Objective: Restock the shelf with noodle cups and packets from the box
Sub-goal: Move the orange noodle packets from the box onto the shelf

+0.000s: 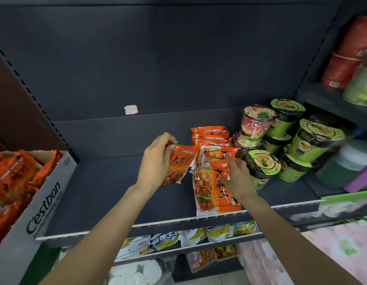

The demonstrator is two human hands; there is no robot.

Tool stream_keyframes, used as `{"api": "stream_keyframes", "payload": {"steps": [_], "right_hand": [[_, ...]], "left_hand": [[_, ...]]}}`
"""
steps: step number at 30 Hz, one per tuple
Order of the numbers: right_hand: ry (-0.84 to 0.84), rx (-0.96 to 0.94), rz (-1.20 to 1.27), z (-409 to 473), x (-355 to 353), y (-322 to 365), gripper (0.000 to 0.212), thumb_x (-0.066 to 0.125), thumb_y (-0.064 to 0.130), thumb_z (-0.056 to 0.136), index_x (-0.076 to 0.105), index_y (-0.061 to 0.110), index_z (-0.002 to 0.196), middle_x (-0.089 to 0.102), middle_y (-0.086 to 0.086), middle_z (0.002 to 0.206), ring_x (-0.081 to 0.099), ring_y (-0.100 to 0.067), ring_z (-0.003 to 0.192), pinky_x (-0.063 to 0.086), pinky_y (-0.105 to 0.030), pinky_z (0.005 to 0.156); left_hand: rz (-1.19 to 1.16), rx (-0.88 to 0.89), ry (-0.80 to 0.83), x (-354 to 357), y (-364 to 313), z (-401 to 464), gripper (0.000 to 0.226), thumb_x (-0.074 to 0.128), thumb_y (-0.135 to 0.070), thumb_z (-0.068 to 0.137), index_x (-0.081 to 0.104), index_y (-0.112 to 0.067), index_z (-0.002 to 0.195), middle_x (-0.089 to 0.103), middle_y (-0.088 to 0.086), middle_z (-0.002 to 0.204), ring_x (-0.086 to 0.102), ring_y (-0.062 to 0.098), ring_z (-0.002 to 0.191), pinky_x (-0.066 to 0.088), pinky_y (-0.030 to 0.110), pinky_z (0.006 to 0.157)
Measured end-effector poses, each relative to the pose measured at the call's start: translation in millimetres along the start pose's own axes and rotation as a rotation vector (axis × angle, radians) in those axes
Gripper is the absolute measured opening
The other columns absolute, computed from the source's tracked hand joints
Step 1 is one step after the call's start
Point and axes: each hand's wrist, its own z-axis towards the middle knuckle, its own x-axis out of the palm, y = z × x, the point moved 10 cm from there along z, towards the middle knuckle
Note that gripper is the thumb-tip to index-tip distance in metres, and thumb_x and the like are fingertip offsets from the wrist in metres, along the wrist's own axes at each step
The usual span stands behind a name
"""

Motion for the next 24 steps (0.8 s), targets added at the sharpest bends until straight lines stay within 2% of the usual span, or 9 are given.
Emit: {"api": "stream_keyframes", "payload": {"steps": [2,6,8,10,13,16,19,24], "right_hand": [[-0.031,-0.122,0.053,-4,-6,30,0.07,0.062,0.022,0.089,0.023,0.025,0.147,0.031,-0.011,0.143,0.036,-0.03,0.131,0.041,-0.043,0.102],[-0.007,-0.351,0.178,-13,-11,94,0.07,0.064,0.021,0.088,0.027,0.026,0.146,0.034,0.0,0.143,0.029,-0.016,0.135,0.028,-0.02,0.103],[0.004,-0.401,0.172,-17,-13,112,0.069,0.067,0.024,0.086,0.031,0.027,0.144,0.033,0.002,0.144,0.027,-0.015,0.135,0.028,-0.024,0.106],[0.006,-0.415,0.15,-20,-16,116,0.059,0.068,0.025,0.084,0.042,0.026,0.137,0.039,0.002,0.139,0.03,-0.016,0.131,0.029,-0.032,0.109],[-0.003,-0.394,0.119,-27,-23,105,0.038,0.068,0.026,0.084,0.053,0.021,0.118,0.051,0.005,0.114,0.044,-0.015,0.112,0.039,-0.03,0.093],[0.02,-0.338,0.077,-32,-25,80,0.027,0.068,0.025,0.084,0.057,0.019,0.108,0.056,0.004,0.102,0.052,-0.018,0.099,0.044,-0.034,0.083],[0.057,-0.287,0.001,-37,-21,56,0.028,0.068,0.026,0.084,0.059,0.018,0.109,0.054,0.003,0.098,0.051,-0.021,0.098,0.045,-0.039,0.08],[0.052,-0.243,-0.173,-42,-10,28,0.033,0.064,0.023,0.087,0.057,0.019,0.119,0.053,-0.004,0.106,0.044,-0.024,0.107,0.042,-0.035,0.082]], "left_hand": [[0.0,0.001,0.003,-4,0,0,0.009,0.047,-0.011,0.096,0.053,-0.018,0.093,0.063,-0.007,0.097,0.058,0.006,0.09,0.051,0.029,0.08],[-0.061,0.04,0.027,-14,-9,-4,0.01,0.048,-0.011,0.096,0.053,-0.018,0.092,0.064,-0.006,0.097,0.058,0.004,0.091,0.05,0.023,0.079],[-0.124,0.049,0.037,-18,-13,-7,0.011,0.049,-0.009,0.095,0.054,-0.018,0.092,0.065,-0.007,0.097,0.058,0.002,0.092,0.047,0.017,0.078],[-0.209,0.024,0.03,-21,-13,-11,0.013,0.05,-0.008,0.094,0.055,-0.019,0.091,0.066,-0.01,0.097,0.06,0.0,0.093,0.047,0.015,0.079],[-0.317,-0.026,0.06,-11,-7,-20,0.014,0.051,-0.009,0.094,0.054,-0.021,0.09,0.067,-0.011,0.098,0.061,0.0,0.095,0.05,0.02,0.081],[-0.356,-0.08,0.139,14,1,-31,0.013,0.05,-0.01,0.095,0.054,-0.022,0.09,0.067,-0.012,0.099,0.061,0.001,0.096,0.051,0.024,0.083],[-0.369,-0.172,0.224,44,14,-41,0.013,0.049,-0.007,0.095,0.053,-0.019,0.095,0.066,-0.005,0.102,0.062,0.007,0.098,0.053,0.03,0.083],[-0.22,-0.213,0.437,92,28,-62,0.028,0.062,-0.012,0.088,0.052,-0.023,0.112,0.061,-0.006,0.112,0.061,0.016,0.091,0.049,0.019,0.075]]}}
